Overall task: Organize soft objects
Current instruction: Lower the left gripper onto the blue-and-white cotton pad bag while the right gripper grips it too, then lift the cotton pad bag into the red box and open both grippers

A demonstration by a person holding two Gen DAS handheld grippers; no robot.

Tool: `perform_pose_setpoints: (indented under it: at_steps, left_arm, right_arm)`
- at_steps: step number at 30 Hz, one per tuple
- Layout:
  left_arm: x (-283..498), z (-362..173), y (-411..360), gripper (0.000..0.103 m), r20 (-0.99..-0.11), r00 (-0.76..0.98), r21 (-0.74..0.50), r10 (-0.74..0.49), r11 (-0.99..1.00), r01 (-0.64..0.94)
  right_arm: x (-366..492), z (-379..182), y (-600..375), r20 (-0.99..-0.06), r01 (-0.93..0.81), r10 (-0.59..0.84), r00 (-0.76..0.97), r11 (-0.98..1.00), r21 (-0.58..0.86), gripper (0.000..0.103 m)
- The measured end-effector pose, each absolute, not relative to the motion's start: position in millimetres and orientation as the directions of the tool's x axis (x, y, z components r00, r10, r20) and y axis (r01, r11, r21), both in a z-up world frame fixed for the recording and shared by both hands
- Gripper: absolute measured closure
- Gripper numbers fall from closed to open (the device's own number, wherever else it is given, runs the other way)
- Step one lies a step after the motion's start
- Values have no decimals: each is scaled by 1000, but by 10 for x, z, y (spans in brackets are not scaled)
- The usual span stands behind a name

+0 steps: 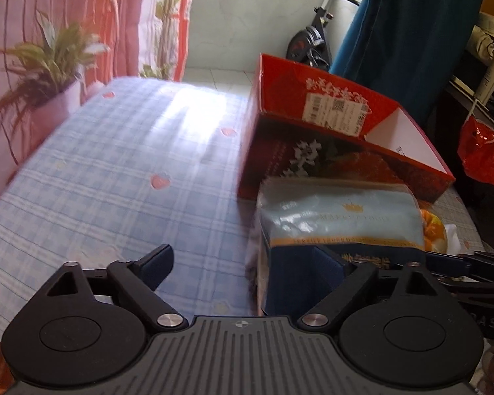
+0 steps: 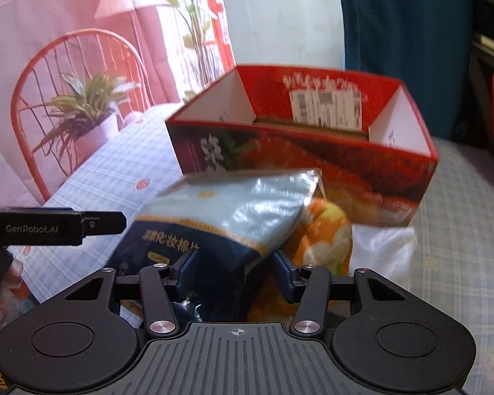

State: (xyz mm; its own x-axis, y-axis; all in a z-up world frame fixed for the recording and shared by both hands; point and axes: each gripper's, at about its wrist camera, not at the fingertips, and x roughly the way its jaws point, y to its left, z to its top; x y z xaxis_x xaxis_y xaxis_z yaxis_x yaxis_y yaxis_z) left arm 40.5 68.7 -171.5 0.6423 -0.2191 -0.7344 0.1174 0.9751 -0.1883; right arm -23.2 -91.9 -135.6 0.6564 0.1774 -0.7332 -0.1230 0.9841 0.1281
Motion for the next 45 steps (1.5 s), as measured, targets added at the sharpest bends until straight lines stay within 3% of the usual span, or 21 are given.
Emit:
perform_pose_setpoints:
  at_steps: [2, 5, 7, 13, 24, 29, 32, 45]
  left_arm:
    - [423, -1793, 673, 34, -772, 585, -208, -249, 968, 137]
    - [443, -1875, 671, 46, -760, 549, -307, -348, 937, 170]
    - [474, -1914, 646, 49, -747, 534, -354, -396, 917, 184]
    - [587, -2085, 561, 49, -731, 485, -451, -481, 873, 185]
    - [789, -2154, 439, 47, -735, 458, -481, -501, 860, 169]
    - [806, -2147, 463, 61, -715, 485, -490, -503, 856, 165]
    - [717, -2028, 509, 65, -700, 509, -485, -501, 857, 177]
    - [739, -1140, 366, 66, -561, 653, -363, -509, 860, 358]
  right_arm:
    - [-203, -1404, -954, -738, -111, 182, 650, 983, 145, 63]
    - [-177, -1446, -995, -740, -99, 186, 646, 982, 160, 68]
    - [-168, -1459, -1016, -738, -96, 189, 647, 981, 167, 71]
    - [-128, -1462, -1062, -733, -88, 188, 653, 981, 173, 77]
    - [-115, -1487, -1063, -730, -88, 196, 655, 979, 185, 78]
    - [-124, -1498, -1079, -724, -85, 201, 660, 977, 193, 78]
    - [-144, -1461, -1094, -710, -88, 217, 669, 973, 214, 81]
    - [-53, -857, -1273, -551, -169, 249, 797, 967, 191, 82]
